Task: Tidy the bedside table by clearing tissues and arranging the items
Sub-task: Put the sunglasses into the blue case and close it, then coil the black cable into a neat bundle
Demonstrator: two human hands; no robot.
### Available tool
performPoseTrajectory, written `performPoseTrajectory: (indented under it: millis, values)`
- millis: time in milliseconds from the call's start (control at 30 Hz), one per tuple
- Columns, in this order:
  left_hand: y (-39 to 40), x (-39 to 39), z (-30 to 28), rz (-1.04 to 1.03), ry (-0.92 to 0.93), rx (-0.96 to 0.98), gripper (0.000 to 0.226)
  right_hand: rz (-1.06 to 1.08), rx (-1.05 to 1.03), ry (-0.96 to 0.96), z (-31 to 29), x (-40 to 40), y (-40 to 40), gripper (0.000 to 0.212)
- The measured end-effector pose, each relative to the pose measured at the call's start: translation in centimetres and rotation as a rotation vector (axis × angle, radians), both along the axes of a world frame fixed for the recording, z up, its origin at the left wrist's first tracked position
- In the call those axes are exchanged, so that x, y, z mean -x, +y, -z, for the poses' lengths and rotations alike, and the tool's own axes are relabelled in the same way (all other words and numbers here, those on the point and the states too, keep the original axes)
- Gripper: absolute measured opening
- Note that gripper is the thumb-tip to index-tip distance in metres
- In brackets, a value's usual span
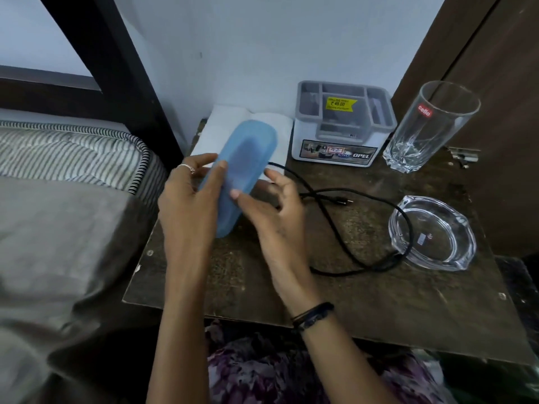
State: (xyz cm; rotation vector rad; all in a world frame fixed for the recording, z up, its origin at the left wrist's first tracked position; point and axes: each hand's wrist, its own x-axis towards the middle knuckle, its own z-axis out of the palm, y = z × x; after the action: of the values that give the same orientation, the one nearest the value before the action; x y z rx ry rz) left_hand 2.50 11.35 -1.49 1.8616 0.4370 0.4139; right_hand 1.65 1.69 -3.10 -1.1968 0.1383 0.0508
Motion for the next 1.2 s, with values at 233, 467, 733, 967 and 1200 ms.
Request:
performPoseTrajectory:
  millis: [233,467,733,967,1200]
  values:
    - [1.3,0.9,0.9,-0.220,0.122,-0.212,0.023,-0.163,0.483,-0.060,0.9,0.6,3.0,0.056]
    - [0.9,1.1,1.5,-0.262,0.182,-0.333,0.029,-0.203,0.706,-0.127,1.4,0.6,2.8,0.057]
    - [-2.3,0.8,-0.4,-0.165,-0.165,-0.405,0.017,0.085,1.199,-0.422,-0.7,-0.7,-2.6,0.025]
    - [-7.3,0.1,0.9,0.091,-0.020,-0.042,0.044,0.152,1.574,-0.231,-0.8,-1.4,-9.8,0.037]
    - [-8.6,0.1,1.4,0.112,0.008,-0.066,0.034,0.071,1.661,-0.207,-0.5,-1.0,-11.1,0.031]
